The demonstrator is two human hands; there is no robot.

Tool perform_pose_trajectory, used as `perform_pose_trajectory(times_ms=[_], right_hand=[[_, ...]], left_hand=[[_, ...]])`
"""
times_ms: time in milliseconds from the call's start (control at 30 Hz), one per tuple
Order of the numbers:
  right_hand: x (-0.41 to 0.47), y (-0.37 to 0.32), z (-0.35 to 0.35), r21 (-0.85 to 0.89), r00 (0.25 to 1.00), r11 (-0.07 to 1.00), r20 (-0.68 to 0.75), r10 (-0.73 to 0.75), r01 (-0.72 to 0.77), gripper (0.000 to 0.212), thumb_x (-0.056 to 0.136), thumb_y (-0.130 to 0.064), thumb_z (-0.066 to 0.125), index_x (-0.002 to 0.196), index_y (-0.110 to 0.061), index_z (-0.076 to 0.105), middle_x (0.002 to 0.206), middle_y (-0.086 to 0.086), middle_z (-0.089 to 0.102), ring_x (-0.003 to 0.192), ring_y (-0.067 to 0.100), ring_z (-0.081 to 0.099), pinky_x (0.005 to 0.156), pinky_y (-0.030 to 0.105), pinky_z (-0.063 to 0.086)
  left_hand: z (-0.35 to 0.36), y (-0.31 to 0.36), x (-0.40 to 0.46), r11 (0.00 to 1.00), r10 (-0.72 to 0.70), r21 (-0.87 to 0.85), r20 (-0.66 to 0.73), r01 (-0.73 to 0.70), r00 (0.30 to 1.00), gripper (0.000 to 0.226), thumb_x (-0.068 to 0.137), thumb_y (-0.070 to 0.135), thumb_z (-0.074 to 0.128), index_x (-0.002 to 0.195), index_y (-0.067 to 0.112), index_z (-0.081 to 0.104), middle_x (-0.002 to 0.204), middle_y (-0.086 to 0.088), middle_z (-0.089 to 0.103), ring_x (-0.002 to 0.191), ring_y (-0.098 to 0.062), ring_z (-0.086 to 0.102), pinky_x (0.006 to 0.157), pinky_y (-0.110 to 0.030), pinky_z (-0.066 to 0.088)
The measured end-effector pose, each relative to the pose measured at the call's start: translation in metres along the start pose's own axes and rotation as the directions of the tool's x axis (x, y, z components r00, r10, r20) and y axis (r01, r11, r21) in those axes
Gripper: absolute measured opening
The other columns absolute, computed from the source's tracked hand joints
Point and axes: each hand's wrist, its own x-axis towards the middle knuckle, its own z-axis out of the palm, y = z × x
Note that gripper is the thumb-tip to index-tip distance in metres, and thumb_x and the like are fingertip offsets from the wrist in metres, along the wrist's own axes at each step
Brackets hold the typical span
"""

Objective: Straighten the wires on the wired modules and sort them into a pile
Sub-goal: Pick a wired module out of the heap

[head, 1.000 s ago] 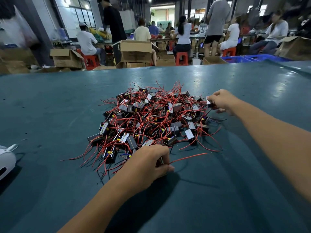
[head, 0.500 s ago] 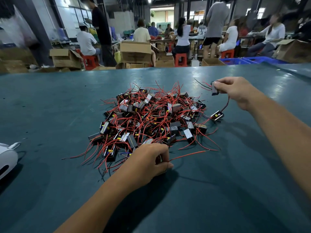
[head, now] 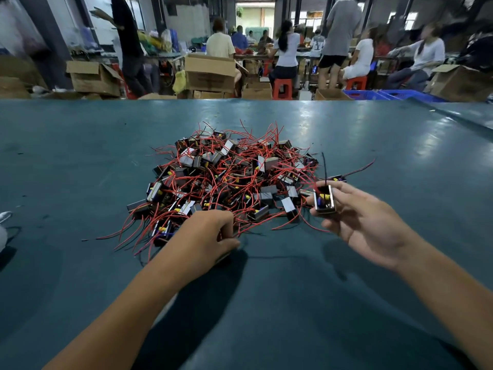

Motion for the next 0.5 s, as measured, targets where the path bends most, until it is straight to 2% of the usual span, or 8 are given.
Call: perform_pose_trajectory(times_ms=[100, 233, 300, 400, 500], right_hand=[[0.0, 0.004, 0.002, 0.023, 1.0, 1.0, 0.018, 0.016, -0.017, 0.027, 0.092, -0.022, 0.054, 0.112, -0.008, 0.066, 0.1, 0.015, 0.07, 0.076, 0.016, 0.067, 0.055, 0.02, 0.055], [0.001, 0.01, 0.002, 0.024, 0.998, 1.0, 0.069, 0.012, -0.014, 0.031, 0.091, -0.013, 0.055, 0.12, -0.003, 0.062, 0.114, 0.02, 0.069, 0.088, 0.021, 0.07, 0.067, 0.022, 0.059], [0.0, 0.011, 0.002, 0.014, 0.995, 0.999, 0.096, 0.027, -0.029, 0.033, 0.091, -0.011, 0.054, 0.122, -0.002, 0.06, 0.119, 0.023, 0.068, 0.092, 0.024, 0.071, 0.07, 0.024, 0.059], [-0.001, 0.009, 0.003, -0.005, 0.991, 0.999, 0.125, 0.04, -0.039, 0.036, 0.091, -0.01, 0.052, 0.125, 0.0, 0.055, 0.121, 0.025, 0.066, 0.097, 0.029, 0.071, 0.074, 0.027, 0.059], [-0.007, 0.007, 0.008, -0.021, 0.988, 1.0, 0.155, 0.02, -0.017, 0.034, 0.091, -0.008, 0.052, 0.125, -0.002, 0.057, 0.12, 0.026, 0.066, 0.101, 0.033, 0.07, 0.079, 0.031, 0.059]], left_hand=[[0.0, 0.001, 0.0, 1.0, 0.01, 0.011, 0.011, -0.01, 1.0, 0.028, 0.085, 0.031, 0.078, 0.073, 0.028, 0.054, 0.079, 0.011, 0.056, 0.069, -0.004, 0.052, 0.06, -0.02, 0.041], [-0.001, 0.005, 0.0, 0.998, 0.037, -0.041, -0.035, -0.038, 0.999, 0.029, 0.08, 0.039, 0.081, 0.074, 0.03, 0.054, 0.085, 0.014, 0.052, 0.074, -0.003, 0.051, 0.065, -0.019, 0.04], [-0.001, 0.007, 0.0, 0.996, 0.066, -0.049, -0.105, -0.071, 0.992, 0.031, 0.079, 0.042, 0.081, 0.071, 0.029, 0.053, 0.087, 0.016, 0.05, 0.076, -0.003, 0.051, 0.066, -0.018, 0.038], [-0.002, 0.014, -0.003, 0.986, 0.139, -0.044, -0.298, -0.159, 0.944, 0.032, 0.083, 0.039, 0.077, 0.068, 0.028, 0.05, 0.086, 0.015, 0.051, 0.074, -0.007, 0.051, 0.067, -0.013, 0.037], [-0.005, 0.026, -0.008, 0.952, 0.179, -0.166, -0.373, -0.255, 0.91, 0.021, 0.088, 0.038, 0.074, 0.076, 0.029, 0.058, 0.08, 0.013, 0.054, 0.072, -0.01, 0.053, 0.066, -0.012, 0.036]])
